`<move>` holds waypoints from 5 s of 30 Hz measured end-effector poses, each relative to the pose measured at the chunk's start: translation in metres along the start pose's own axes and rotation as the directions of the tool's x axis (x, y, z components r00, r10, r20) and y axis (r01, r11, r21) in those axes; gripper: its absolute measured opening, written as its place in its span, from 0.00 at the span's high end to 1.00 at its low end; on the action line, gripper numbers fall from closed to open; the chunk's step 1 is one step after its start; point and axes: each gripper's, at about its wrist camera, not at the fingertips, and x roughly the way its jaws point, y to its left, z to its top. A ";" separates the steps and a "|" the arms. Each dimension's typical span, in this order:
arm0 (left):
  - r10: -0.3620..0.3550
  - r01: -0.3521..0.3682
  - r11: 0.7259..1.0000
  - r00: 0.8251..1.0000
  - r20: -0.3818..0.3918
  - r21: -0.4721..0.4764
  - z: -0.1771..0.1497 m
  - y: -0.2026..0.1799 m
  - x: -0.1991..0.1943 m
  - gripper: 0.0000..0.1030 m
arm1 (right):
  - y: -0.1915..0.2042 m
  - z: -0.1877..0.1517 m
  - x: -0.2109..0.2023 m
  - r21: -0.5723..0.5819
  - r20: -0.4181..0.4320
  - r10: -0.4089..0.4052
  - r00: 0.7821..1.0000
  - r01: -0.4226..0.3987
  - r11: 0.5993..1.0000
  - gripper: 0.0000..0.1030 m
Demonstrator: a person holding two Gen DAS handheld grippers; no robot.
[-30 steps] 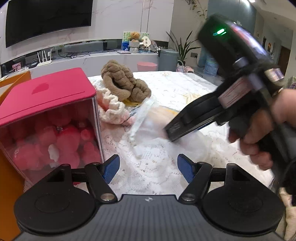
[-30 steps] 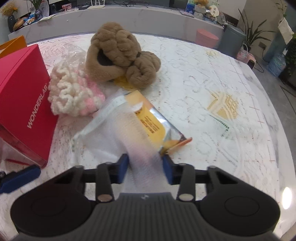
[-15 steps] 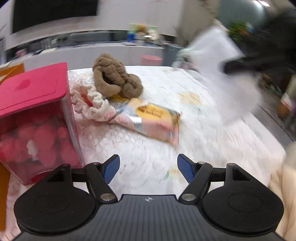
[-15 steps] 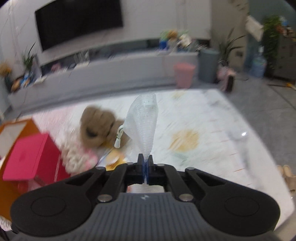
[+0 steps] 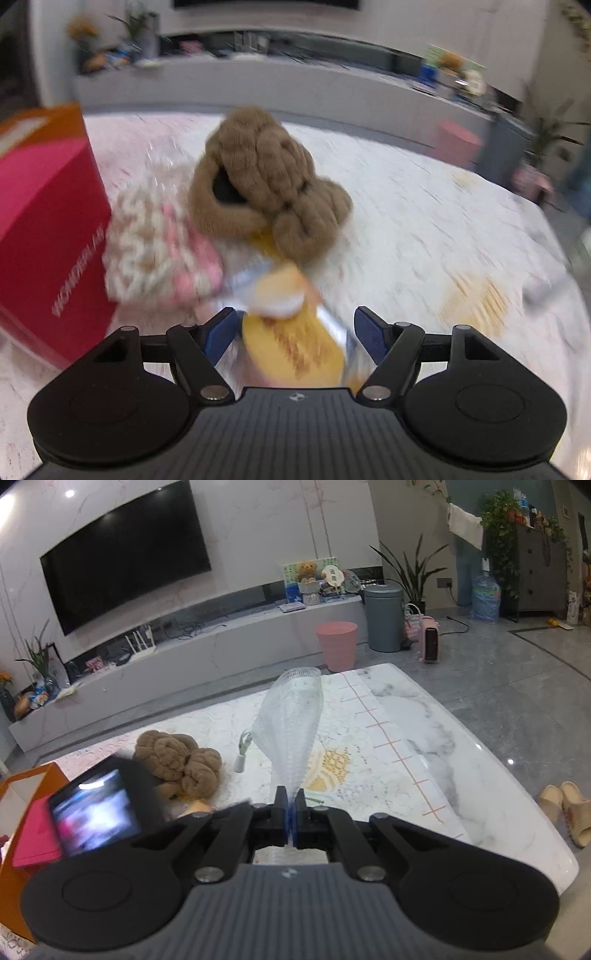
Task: Organize soft objects
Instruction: 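Grasp the yellow Deeyeo snack packet with the left gripper while the right gripper holds the clear bag, then carry the packet into the shoebox and release it while the right gripper carries the clear bag over, then lower the clear plastic bag into the shoebox and open the right gripper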
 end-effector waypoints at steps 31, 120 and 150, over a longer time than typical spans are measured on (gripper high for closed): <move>0.226 -0.231 0.964 0.973 -0.052 -0.135 -0.013 -0.014 0.028 0.26 | -0.009 -0.005 0.006 0.071 -0.013 0.107 0.994 -0.106 0.992 1.00; -0.125 0.104 0.955 0.991 0.057 0.279 0.125 0.359 0.026 0.36 | 0.390 -0.012 0.019 -0.505 -0.061 0.343 0.937 -0.326 0.800 1.00; -0.152 0.142 0.983 0.985 0.079 0.119 0.141 0.427 0.001 0.08 | 0.485 -0.050 0.169 -0.747 -0.424 -0.033 0.905 -0.329 0.578 1.00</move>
